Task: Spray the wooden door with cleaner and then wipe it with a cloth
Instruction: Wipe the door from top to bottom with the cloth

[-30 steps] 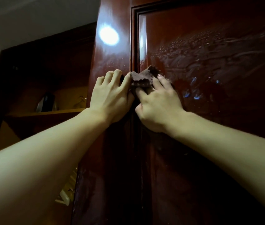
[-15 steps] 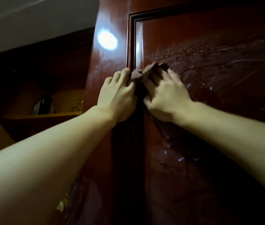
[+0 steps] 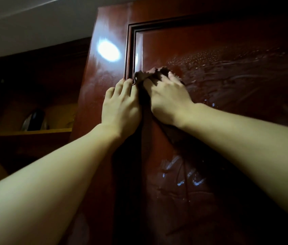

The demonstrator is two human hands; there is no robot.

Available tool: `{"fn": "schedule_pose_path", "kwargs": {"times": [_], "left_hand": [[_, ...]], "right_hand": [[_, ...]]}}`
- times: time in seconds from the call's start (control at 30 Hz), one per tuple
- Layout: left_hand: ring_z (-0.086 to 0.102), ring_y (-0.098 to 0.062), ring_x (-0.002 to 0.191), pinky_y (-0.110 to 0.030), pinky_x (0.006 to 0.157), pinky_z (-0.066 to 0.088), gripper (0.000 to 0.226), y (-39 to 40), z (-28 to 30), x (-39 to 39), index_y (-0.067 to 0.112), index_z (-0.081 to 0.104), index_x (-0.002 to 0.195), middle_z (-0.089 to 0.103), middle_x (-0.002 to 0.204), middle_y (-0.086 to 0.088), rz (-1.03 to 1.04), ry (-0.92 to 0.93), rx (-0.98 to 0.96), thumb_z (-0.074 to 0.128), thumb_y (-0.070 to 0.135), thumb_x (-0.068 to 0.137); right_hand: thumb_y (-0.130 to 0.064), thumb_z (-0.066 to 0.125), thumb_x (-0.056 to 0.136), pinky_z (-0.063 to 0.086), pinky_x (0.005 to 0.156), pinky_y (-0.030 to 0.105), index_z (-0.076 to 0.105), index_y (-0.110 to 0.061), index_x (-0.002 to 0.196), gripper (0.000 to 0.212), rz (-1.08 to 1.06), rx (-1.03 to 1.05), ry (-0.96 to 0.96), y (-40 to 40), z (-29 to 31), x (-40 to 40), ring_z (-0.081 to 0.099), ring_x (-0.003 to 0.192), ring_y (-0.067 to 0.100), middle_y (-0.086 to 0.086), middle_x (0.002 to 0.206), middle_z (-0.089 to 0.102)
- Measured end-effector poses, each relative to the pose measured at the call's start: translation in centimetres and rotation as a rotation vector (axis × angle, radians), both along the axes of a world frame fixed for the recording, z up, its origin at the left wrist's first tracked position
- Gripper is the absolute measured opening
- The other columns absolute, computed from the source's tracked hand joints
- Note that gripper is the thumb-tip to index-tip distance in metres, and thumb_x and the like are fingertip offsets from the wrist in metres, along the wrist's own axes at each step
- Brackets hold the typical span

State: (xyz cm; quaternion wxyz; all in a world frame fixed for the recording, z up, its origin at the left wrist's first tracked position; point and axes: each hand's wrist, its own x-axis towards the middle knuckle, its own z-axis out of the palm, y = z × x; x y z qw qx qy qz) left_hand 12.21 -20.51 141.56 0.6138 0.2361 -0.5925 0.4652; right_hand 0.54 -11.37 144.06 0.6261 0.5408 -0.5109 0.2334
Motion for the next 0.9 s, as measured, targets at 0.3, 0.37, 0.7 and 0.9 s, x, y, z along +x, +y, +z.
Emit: {"fn": "schedule_pose_path", "kwargs": {"times": [0.3,0.37,0.7,0.9], "left_hand": [[0.05,-0.039,0.124,-0.046,0.091,0.044,0.047,-0.3,0.0,0.2,0.0,0.054,0.125,0.056,0.128,-0.02,0.041,0.002,-0.042,0.046,0.022,0.084],[0.049,-0.039,0.125,-0.046,0.092,0.043,0.047,-0.4,0.0,0.3,0.002,0.053,0.127,0.056,0.13,-0.02,0.067,-0.002,-0.045,0.048,0.022,0.085],[0.057,-0.042,0.083,-0.045,0.074,0.045,0.038,1.1,1.4,0.2,0.007,0.062,0.114,0.065,0.093,-0.019,0.231,-0.056,-0.101,0.049,0.025,0.083],[0.051,-0.043,0.1,-0.047,0.085,0.037,0.044,3.4,2.1,-2.4,0.003,0.047,0.13,0.056,0.111,-0.027,0.22,0.032,0.092,0.038,0.03,0.096]], "right_hand": [[-0.045,0.028,0.093,0.006,0.12,0.051,0.031,-0.026,0.15,0.06,-0.002,-0.039,-0.038,-1.2,0.7,0.2,0.025,0.142,0.033,0.01,0.152,0.036],[-0.047,0.028,0.097,0.008,0.12,0.048,0.035,-0.024,0.148,0.056,-0.021,-0.049,-0.036,-0.7,0.9,-0.5,0.027,0.141,0.032,0.011,0.149,0.041],[-0.038,0.027,0.1,0.009,0.12,0.045,0.042,-0.023,0.142,0.047,0.028,-0.074,-0.09,-0.2,2.1,-0.7,0.028,0.141,0.033,0.012,0.149,0.042],[-0.035,0.03,0.099,0.01,0.121,0.043,0.035,-0.018,0.146,0.05,-0.033,-0.142,-0.294,2.5,4.4,-3.9,0.023,0.145,0.033,0.019,0.152,0.037]]}}
